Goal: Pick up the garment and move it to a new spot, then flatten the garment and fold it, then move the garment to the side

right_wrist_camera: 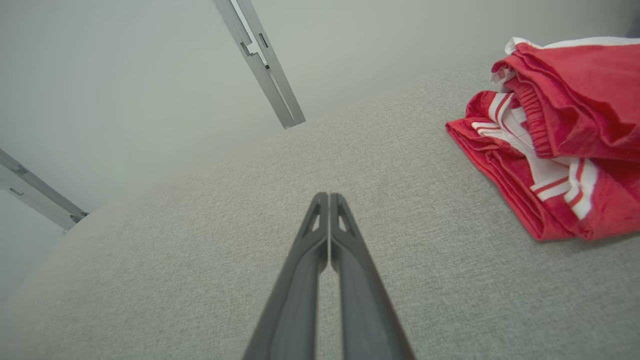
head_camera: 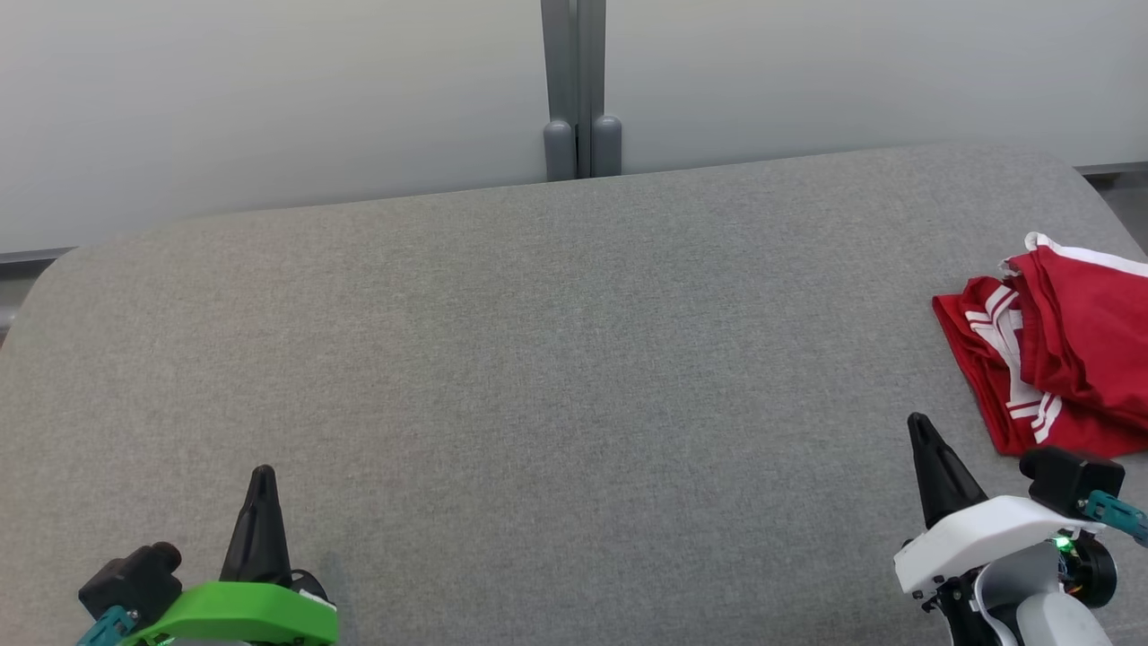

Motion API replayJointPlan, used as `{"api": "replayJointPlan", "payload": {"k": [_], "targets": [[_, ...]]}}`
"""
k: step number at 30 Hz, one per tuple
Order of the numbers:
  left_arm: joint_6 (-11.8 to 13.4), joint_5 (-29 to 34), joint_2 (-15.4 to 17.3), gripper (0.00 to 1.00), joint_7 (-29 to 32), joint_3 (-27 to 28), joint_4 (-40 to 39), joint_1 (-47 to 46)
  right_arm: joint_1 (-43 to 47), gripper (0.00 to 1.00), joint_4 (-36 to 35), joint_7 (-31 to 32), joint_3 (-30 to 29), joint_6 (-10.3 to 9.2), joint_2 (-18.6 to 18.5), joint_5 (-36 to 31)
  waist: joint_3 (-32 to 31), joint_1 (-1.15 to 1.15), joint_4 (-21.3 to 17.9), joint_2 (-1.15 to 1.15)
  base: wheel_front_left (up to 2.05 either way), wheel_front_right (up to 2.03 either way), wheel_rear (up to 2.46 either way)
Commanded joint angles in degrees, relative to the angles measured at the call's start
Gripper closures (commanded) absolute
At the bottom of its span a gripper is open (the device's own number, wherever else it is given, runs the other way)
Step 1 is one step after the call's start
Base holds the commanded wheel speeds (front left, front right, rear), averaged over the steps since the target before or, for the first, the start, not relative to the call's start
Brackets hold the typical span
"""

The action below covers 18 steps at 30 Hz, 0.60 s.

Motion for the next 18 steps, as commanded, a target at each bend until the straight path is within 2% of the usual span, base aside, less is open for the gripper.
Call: {"api": "replayJointPlan", "payload": {"k": [1,18], "targets": [[0.00,-2.28,0.24,1.00,0.47,0.47,-0.97,-1.49,-1.67,1.00,-0.61,0.38,-0.47,-0.01,-0.08,2.64,0.01,0.00,0.03,0.00,0.00,0.00,0.00],[-0.01,-15.79,0.32,1.00,4.26,1.40,-1.20,-2.71,-2.47,1.00,0.03,2.39,-1.73,-0.02,0.59,17.62,0.13,0.00,0.41,0.00,0.00,0.00,0.00]]}}
